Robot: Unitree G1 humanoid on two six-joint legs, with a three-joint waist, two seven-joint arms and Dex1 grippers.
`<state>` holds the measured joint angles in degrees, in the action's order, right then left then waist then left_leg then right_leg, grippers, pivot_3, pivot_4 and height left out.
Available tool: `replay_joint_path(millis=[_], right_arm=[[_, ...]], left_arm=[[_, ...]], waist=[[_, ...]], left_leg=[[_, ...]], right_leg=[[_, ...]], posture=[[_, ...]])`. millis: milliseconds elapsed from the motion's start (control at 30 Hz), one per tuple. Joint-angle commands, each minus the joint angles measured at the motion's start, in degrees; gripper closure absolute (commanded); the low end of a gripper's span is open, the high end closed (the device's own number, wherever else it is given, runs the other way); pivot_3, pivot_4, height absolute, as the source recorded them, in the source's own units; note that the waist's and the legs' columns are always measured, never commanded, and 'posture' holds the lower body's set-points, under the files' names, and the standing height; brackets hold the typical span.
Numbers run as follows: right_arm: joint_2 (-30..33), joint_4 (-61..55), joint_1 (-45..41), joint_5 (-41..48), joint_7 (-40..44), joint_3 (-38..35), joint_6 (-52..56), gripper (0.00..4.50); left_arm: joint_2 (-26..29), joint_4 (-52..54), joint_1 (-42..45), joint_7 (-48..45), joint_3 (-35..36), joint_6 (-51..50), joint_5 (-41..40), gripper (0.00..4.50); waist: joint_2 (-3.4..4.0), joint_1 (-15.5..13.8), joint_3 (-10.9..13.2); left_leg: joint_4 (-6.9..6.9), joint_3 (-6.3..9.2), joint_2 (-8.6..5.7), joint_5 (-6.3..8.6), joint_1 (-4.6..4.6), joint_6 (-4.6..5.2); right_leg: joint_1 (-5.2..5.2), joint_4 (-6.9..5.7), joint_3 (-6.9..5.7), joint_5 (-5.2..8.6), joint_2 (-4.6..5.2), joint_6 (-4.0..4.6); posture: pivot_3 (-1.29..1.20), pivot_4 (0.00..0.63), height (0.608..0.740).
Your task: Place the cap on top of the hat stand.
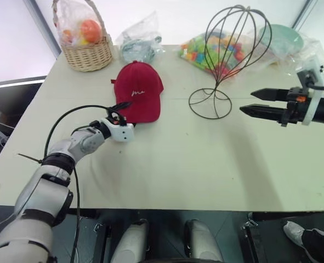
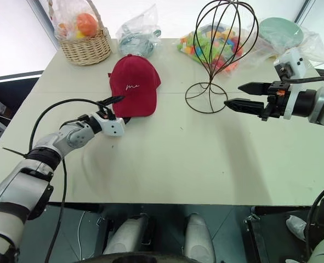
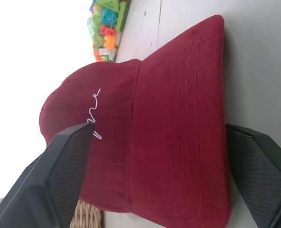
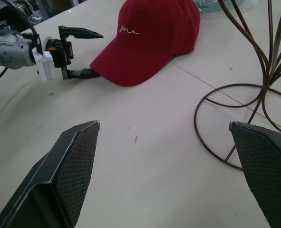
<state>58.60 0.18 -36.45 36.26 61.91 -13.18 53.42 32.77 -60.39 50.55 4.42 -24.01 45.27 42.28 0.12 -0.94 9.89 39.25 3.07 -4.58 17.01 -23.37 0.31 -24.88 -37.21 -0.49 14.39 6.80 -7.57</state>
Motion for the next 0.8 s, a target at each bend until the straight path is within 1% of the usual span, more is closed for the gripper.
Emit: replay_joint_path(millis=[33, 67, 267, 300, 333, 467, 533, 600, 667, 700, 733, 800], right_arm=[[0.48, -1.58, -0.42, 0.90, -0.83, -2.18, -0.67, 0.00], [0.41, -1.55, -0.37, 0.87, -1.04, -2.20, -0.78, 0.00], [0.42, -1.94, 0.20, 1.16, -1.90, -2.73, -0.92, 0.00], [0.46, -1.94, 0.24, 1.17, -1.98, -2.81, -0.92, 0.00], [0.49, -1.94, 0.28, 1.18, -2.03, -2.89, -0.93, 0.00], [0.44, -1.71, 0.21, 1.09, -2.27, -3.00, -1.09, 0.00], [0.36, -1.28, 0.02, 0.91, -2.29, -2.99, -1.51, 0.00], [0.36, -0.51, -0.38, 0.62, -2.19, -3.02, -2.28, 0.00], [0.67, 0.76, -1.14, 0.42, -2.03, -3.20, -2.95, 0.00], [1.03, 1.62, -1.52, 0.28, -1.84, -3.37, -3.27, 0.00], [1.39, 2.42, -1.81, 0.13, -1.62, -3.52, -3.60, 0.00], [2.55, 4.73, -2.55, -0.45, -0.85, -3.80, -4.62, 0.00]], left_arm=[[-0.63, -3.17, 1.61, 1.36, -1.75, -2.26, 1.43, 0.62], [-0.83, -3.79, 1.99, 1.57, -1.96, -2.45, 1.48, 0.92], [-1.39, -5.19, 3.21, 3.18, -2.72, -2.69, 0.89, 3.95], [-1.34, -5.17, 3.24, 3.66, -2.83, -2.55, 0.95, 4.34], [-1.26, -5.07, 3.26, 4.43, -2.91, -2.35, 1.02, 4.43], [-1.05, -3.89, 3.71, 8.42, -2.55, -2.26, 1.15, 4.43], [-0.84, -2.17, 4.03, 12.38, -2.03, -3.04, 1.60, 4.43], [-0.03, 1.59, 3.73, 18.23, -1.00, -4.34, 2.55, 4.43], [1.19, 7.56, 2.56, 23.04, 0.39, -6.77, 3.79, 4.43], [1.80, 11.77, 1.55, 24.00, 1.46, -8.64, 4.09, 4.43], [2.39, 16.32, 0.41, 24.30, 2.67, -10.40, 4.07, 4.43], [3.15, 26.61, -1.73, 21.52, 5.65, -14.39, 2.92, 4.43]], waist=[[0.00, 0.03, 0.00], [0.00, 0.06, 0.00], [-0.02, 0.06, -0.02], [-0.02, 0.06, -0.02], [-0.02, 0.09, -0.02], [-0.03, 0.15, -0.01], [-0.05, 0.15, 0.00], [-0.07, 0.11, 0.01], [-0.09, 0.15, 0.02], [-0.09, 0.16, 0.02], [-0.08, 0.16, 0.02], [-0.08, 0.13, 0.02]], left_leg=[[0.01, 0.00, 0.00, 0.00, 0.00, 0.00], [0.02, 0.00, -0.01, 0.00, 0.00, 0.00], [0.01, 0.02, 0.00, 0.00, 0.00, 0.00], [0.02, 0.02, 0.00, 0.00, 0.00, 0.00], [0.02, 0.01, -0.01, 0.00, 0.00, 0.00], [0.01, 0.02, -0.01, 0.00, 0.00, 0.00], [0.01, 0.02, -0.01, 0.00, 0.00, 0.00], [0.01, 0.02, -0.01, 0.00, -0.01, 0.00], [0.01, 0.02, -0.01, 0.00, -0.02, 0.00], [0.01, 0.02, 0.00, 0.00, -0.04, 0.00], [0.01, 0.02, 0.00, 0.00, -0.05, 0.00], [0.00, 0.02, 0.00, 0.00, -0.08, -0.01]], right_leg=[[0.00, 0.00, 0.00, -0.01, 0.00, -0.01], [0.01, 0.00, 0.00, -0.01, 0.00, -0.02], [0.00, -0.01, 0.00, -0.01, 0.00, -0.02], [0.00, -0.01, 0.00, -0.01, 0.00, -0.02], [0.00, 0.00, 0.00, -0.01, 0.00, -0.02], [-0.02, 0.00, 0.00, -0.01, 0.00, -0.02], [-0.02, 0.00, 0.01, -0.01, 0.00, -0.02], [-0.02, 0.00, 0.01, -0.01, 0.00, -0.02], [-0.04, 0.01, 0.01, -0.01, 0.00, -0.02], [-0.07, 0.01, 0.02, -0.01, 0.00, -0.02], [-0.08, 0.01, 0.02, -0.01, 0.00, -0.02], [-0.11, 0.01, 0.03, -0.01, 0.01, -0.02]], posture=[[0.00, 0.150, 0.740], [0.00, 0.150, 0.740], [0.00, 0.150, 0.740], [0.00, 0.150, 0.740], [0.00, 0.150, 0.740], [0.00, 0.150, 0.740], [0.00, 0.150, 0.740], [0.00, 0.150, 0.740], [0.00, 0.150, 0.740], [0.00, 0.150, 0.740], [0.00, 0.150, 0.740], [0.00, 0.150, 0.740]])
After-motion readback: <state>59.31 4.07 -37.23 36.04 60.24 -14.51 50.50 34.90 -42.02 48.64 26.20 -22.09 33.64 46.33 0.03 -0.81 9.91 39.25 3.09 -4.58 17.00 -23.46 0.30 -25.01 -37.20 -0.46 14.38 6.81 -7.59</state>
